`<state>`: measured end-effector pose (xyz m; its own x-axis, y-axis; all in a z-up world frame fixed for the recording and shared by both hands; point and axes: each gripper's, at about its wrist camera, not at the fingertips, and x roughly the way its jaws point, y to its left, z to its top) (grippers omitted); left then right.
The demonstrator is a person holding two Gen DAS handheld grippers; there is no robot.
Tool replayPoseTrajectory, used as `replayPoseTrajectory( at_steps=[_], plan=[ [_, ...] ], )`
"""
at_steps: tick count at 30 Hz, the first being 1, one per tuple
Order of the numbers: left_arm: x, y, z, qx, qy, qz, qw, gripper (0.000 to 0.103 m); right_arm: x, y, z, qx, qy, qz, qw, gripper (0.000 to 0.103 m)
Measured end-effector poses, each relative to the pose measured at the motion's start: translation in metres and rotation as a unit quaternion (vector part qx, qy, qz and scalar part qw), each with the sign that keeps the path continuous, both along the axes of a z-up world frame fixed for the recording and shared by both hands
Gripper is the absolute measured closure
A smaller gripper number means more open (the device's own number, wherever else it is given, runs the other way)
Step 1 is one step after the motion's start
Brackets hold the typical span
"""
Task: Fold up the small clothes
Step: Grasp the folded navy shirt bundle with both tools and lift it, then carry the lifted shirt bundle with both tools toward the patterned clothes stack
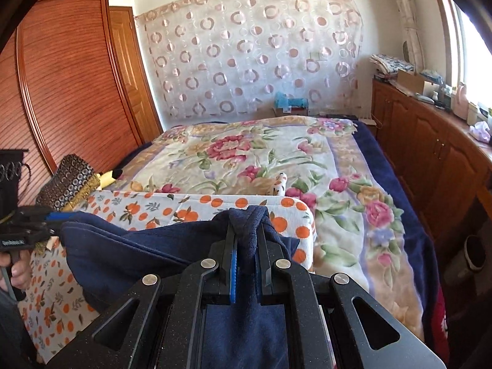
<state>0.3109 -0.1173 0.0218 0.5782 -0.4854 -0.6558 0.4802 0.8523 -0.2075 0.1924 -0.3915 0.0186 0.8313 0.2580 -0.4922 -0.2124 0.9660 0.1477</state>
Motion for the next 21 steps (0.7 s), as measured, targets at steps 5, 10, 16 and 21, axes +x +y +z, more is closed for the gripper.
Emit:
replayPoseTrajectory(
  at_steps=[5, 10, 16, 21],
  plan=[
    [0.007, -0.001, -0.008, 0.006, 0.010, -0.014, 0.9998, 0.028, 0.025, 0.007, -0.007, -0.016, 0.019, 0.000, 1.000, 0.095],
    [0.012, -0.019, -0.034, 0.030, 0.031, -0.024, 0.9988, 0.028, 0.033, -0.001, 0.007, -0.017, 0.004, -0.042, 0.999, 0.074],
    [0.040, -0.027, -0.055, 0.051, 0.038, 0.008, 0.9979, 0.028, 0.006, -0.012, 0.014, -0.015, -0.006, -0.018, 1.000, 0.052],
    [0.063, -0.019, -0.069, 0.061, 0.047, 0.052, 0.9957, 0.027, 0.010, -0.014, -0.011, -0.023, 0.056, 0.023, 0.998, 0.047]
  ],
)
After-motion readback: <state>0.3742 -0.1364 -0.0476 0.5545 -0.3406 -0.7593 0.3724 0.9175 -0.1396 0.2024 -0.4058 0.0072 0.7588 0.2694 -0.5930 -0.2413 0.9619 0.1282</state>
